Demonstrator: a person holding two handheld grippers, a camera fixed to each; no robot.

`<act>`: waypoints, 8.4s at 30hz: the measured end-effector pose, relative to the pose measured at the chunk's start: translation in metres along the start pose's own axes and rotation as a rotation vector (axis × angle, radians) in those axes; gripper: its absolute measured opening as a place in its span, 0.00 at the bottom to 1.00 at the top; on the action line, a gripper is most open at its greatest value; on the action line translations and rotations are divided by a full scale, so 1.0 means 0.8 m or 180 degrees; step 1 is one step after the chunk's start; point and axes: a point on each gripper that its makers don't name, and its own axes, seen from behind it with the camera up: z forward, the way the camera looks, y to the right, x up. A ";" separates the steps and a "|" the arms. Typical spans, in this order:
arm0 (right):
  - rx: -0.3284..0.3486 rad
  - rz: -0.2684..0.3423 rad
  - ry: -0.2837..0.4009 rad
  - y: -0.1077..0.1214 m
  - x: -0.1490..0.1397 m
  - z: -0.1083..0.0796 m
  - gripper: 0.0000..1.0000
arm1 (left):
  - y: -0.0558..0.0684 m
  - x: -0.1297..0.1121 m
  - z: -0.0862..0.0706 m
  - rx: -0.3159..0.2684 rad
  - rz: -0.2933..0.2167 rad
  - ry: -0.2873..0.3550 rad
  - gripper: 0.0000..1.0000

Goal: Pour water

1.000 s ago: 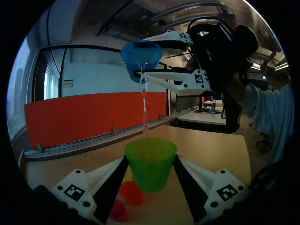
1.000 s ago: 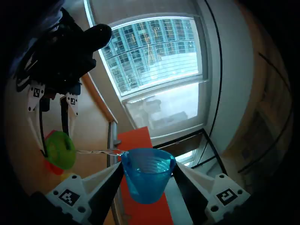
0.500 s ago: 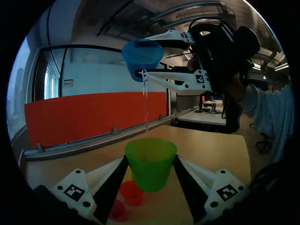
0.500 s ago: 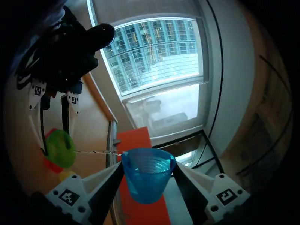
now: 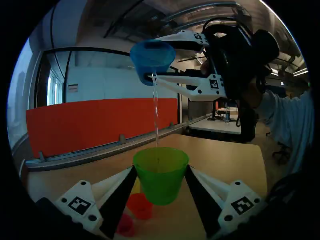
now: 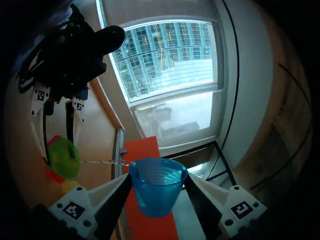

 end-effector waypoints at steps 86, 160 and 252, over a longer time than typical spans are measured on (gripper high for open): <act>-0.0036 -0.1133 -0.0042 0.007 0.020 0.009 0.90 | -0.001 -0.002 0.004 0.0014 -0.0048 0.0001 0.85; 0.0283 0.3630 0.0171 -0.027 0.052 -0.031 0.90 | -0.004 0.018 0.001 0.0054 0.0006 0.0060 0.85; 0.0932 0.3917 -0.0939 -0.220 -0.090 -0.172 0.92 | 0.034 -0.080 -0.009 -0.0208 0.0188 -0.0786 0.85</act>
